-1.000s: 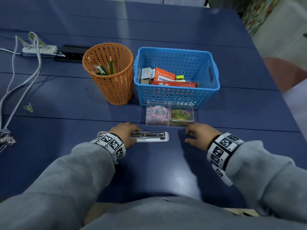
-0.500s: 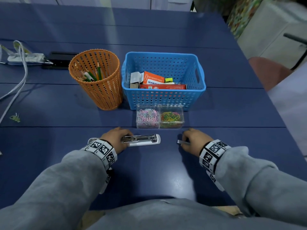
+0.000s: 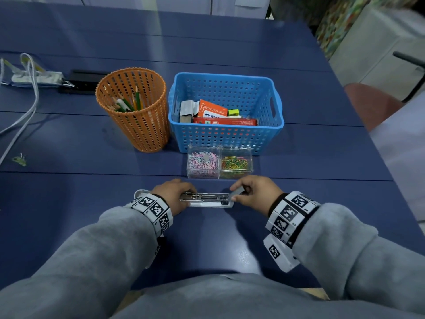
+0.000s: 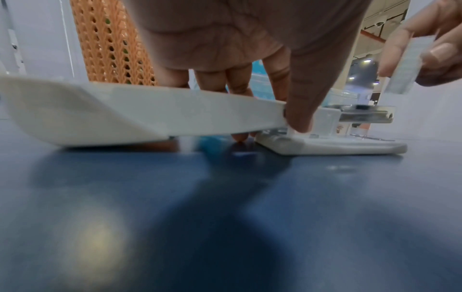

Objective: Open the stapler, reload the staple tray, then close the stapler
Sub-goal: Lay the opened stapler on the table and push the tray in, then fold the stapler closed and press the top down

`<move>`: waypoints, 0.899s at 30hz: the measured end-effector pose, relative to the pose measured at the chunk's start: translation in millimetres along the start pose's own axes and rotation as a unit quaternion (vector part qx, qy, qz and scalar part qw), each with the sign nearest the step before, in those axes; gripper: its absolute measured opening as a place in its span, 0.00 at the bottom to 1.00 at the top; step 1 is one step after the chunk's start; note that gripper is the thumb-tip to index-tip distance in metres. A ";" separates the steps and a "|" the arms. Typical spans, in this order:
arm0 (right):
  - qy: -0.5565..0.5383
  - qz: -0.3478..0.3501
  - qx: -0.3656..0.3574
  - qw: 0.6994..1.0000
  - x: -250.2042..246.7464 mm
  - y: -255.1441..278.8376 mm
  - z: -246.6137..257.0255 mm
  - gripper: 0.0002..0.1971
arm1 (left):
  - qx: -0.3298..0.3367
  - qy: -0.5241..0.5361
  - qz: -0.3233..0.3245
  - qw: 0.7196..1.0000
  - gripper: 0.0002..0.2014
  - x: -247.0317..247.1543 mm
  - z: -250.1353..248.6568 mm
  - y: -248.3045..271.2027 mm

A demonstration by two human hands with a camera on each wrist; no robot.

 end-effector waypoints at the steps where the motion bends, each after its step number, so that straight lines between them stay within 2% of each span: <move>1: 0.015 0.005 -0.007 1.000 0.6 -2.0 1.8 0.09 | 0.003 -0.003 -0.001 1.000 0.15 0.9 -2.3 0.0; 5: 0.119 0.057 -0.061 0.989 4.0 -8.3 13.5 0.15 | 0.015 -0.020 0.003 1.000 0.15 4.6 -10.4 0.3; 8: 0.169 0.097 -0.074 0.978 6.2 -11.2 17.9 0.16 | 0.021 -0.028 0.004 0.999 0.15 4.8 -13.9 0.6; 17: 0.233 0.135 -0.087 0.959 8.5 -10.9 25.8 0.16 | 0.023 -0.030 0.005 0.999 0.16 4.6 -14.3 2.6; 21: 0.277 0.166 -0.093 0.942 13.3 -12.7 29.6 0.15 | 0.028 -0.029 0.004 0.999 0.15 5.3 -14.7 3.4; 27: 0.278 0.179 -0.102 0.938 23.4 -16.0 29.0 0.17 | 0.041 -0.011 0.009 0.999 0.17 5.3 -13.3 1.8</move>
Point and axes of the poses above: each hand's wrist, its own y-axis away from the middle knuckle, its own x-axis out of the palm, z = x × y, the point moved 4 cm from there along -y, towards the middle knuckle, and after that the axes turned 10 degrees about -x, right-handed, at the moved point
